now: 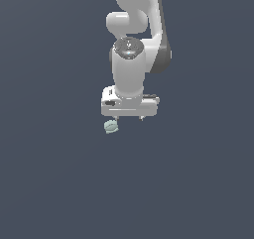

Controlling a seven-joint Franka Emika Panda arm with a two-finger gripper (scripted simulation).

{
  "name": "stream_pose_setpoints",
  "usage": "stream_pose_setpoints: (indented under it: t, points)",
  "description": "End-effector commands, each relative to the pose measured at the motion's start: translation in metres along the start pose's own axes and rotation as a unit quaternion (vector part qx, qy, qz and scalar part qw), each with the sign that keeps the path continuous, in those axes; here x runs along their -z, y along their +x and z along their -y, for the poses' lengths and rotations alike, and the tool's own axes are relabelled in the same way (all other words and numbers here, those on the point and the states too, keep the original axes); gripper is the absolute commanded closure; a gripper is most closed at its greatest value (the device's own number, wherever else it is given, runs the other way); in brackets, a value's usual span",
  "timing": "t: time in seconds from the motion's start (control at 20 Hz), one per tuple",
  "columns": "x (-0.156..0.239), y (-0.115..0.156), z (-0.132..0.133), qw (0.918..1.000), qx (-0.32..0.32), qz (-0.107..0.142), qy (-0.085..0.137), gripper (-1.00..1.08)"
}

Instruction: Pick up the object and move it to a goal position.

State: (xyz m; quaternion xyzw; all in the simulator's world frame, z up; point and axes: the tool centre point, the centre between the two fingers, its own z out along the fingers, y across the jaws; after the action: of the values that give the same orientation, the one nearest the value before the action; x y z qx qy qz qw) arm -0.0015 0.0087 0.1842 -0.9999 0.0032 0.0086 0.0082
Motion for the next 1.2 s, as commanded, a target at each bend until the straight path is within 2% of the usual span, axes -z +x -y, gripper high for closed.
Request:
stream_pose_setpoints:
  t: [0.0,0.55,1.15]
  points:
    - [0.003,0.001,0.001,1.0,0.0,-0.001,0.001,-0.92]
    - [-0.013,-0.005,-0.015,0.9998,0.022,-0.002,-0.001,-0.92]
    - [-0.064,-0.034,-0.065,0.9946,0.104,-0.005,-0.006,-0.92]
